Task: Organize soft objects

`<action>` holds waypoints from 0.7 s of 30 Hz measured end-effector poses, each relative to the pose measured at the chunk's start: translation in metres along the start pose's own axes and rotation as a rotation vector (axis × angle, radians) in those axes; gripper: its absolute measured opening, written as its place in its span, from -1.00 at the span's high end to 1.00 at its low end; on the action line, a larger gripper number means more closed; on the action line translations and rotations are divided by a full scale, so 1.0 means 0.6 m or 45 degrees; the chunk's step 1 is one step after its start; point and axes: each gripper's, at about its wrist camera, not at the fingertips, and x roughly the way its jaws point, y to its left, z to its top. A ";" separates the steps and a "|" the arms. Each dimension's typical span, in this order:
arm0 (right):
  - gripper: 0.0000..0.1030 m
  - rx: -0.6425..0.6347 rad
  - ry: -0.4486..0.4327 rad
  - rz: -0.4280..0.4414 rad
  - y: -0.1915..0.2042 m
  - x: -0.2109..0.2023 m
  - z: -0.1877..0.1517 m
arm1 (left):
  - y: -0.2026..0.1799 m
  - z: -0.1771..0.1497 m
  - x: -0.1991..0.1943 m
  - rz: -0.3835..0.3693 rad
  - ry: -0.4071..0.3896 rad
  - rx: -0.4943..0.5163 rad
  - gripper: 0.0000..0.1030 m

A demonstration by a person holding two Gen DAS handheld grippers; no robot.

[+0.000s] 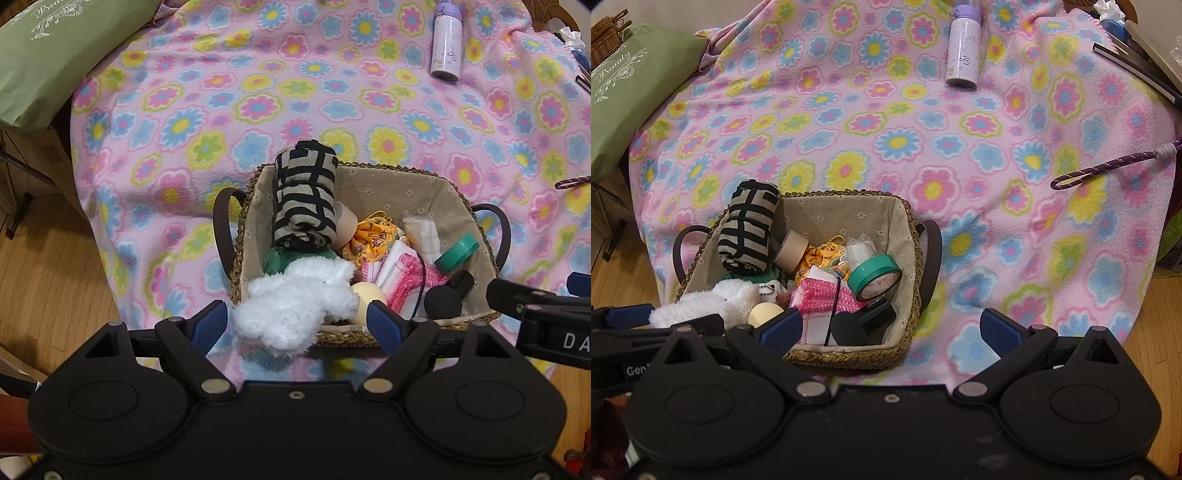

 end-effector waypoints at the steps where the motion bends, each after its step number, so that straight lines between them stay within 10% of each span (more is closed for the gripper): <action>1: -1.00 0.000 0.000 0.001 0.000 0.000 0.000 | 0.000 0.000 0.000 0.000 0.000 0.000 -0.55; 21: -1.00 0.000 0.000 0.000 0.000 0.000 0.000 | 0.001 0.000 0.002 0.002 0.003 -0.011 -0.55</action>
